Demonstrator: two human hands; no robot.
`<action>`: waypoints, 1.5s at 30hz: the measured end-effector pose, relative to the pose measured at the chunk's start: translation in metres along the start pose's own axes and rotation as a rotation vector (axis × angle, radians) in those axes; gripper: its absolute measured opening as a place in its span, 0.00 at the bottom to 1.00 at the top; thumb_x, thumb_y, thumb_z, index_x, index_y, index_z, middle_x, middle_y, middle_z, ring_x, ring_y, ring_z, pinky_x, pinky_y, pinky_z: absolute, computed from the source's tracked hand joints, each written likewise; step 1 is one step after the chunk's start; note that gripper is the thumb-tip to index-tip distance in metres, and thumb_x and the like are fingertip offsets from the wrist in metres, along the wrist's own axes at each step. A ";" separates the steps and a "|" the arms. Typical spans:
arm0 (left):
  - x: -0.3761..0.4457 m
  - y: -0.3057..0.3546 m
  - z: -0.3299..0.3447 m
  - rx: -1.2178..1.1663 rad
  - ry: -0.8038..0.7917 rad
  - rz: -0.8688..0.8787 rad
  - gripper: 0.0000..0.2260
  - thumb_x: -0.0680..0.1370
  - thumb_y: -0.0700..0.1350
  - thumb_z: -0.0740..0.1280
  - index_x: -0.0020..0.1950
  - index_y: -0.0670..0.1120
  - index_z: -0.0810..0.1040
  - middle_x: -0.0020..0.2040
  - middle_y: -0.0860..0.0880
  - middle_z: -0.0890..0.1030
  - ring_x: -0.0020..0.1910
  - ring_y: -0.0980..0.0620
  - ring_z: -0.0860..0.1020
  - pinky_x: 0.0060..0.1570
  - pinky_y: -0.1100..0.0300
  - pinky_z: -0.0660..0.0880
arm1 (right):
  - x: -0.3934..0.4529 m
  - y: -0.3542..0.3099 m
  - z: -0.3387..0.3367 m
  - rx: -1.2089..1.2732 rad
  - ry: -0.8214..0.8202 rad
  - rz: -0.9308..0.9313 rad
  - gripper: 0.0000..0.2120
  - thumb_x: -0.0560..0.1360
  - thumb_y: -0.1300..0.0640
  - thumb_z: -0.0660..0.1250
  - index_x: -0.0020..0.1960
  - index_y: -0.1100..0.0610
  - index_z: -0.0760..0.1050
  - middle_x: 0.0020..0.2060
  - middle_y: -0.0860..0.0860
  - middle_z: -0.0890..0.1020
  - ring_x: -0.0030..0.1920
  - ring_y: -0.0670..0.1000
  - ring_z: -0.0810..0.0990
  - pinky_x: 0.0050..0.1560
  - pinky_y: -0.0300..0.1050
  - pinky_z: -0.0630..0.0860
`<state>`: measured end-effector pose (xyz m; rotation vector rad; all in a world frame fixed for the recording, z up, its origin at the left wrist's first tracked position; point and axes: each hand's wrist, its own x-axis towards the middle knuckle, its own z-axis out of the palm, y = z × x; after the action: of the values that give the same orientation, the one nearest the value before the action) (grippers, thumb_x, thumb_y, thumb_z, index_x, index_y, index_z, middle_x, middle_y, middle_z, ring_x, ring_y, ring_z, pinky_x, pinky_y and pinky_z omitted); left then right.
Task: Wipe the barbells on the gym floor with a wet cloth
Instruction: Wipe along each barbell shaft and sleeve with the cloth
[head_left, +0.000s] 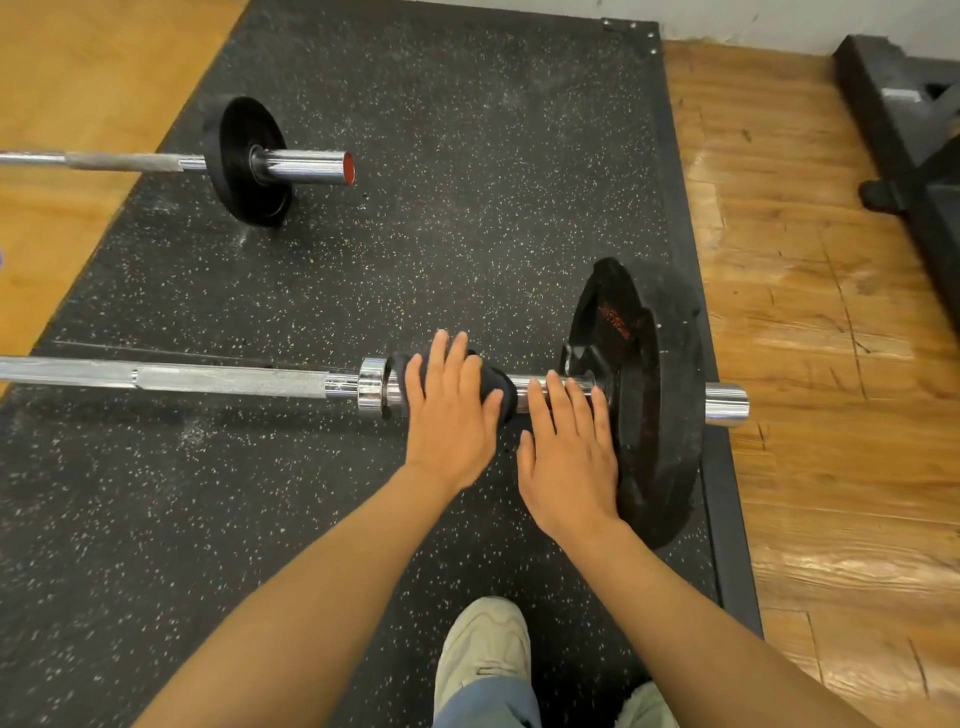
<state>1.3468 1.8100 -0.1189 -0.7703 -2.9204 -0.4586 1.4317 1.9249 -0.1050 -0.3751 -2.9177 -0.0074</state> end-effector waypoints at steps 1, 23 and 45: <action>-0.003 0.005 0.004 0.031 -0.015 0.046 0.23 0.81 0.52 0.51 0.70 0.39 0.67 0.74 0.41 0.67 0.77 0.40 0.59 0.74 0.43 0.50 | 0.000 0.000 0.000 -0.001 -0.002 0.000 0.28 0.76 0.55 0.70 0.73 0.62 0.69 0.71 0.60 0.72 0.72 0.60 0.70 0.74 0.58 0.53; -0.011 -0.054 0.008 0.371 0.035 0.191 0.26 0.82 0.52 0.47 0.75 0.38 0.58 0.70 0.41 0.70 0.70 0.42 0.66 0.72 0.45 0.57 | 0.000 0.001 0.002 -0.006 -0.027 0.003 0.26 0.79 0.55 0.63 0.75 0.61 0.67 0.74 0.59 0.69 0.74 0.60 0.67 0.75 0.57 0.51; 0.007 0.008 0.018 0.330 -0.010 0.360 0.23 0.82 0.51 0.52 0.76 0.44 0.60 0.69 0.46 0.72 0.68 0.44 0.68 0.69 0.47 0.58 | -0.005 0.002 0.007 0.008 -0.059 0.030 0.38 0.69 0.62 0.73 0.76 0.65 0.64 0.75 0.60 0.66 0.76 0.58 0.64 0.75 0.54 0.49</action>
<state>1.3444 1.8258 -0.1327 -1.2031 -2.6717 0.0580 1.4356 1.9253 -0.1126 -0.4247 -2.9687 0.0199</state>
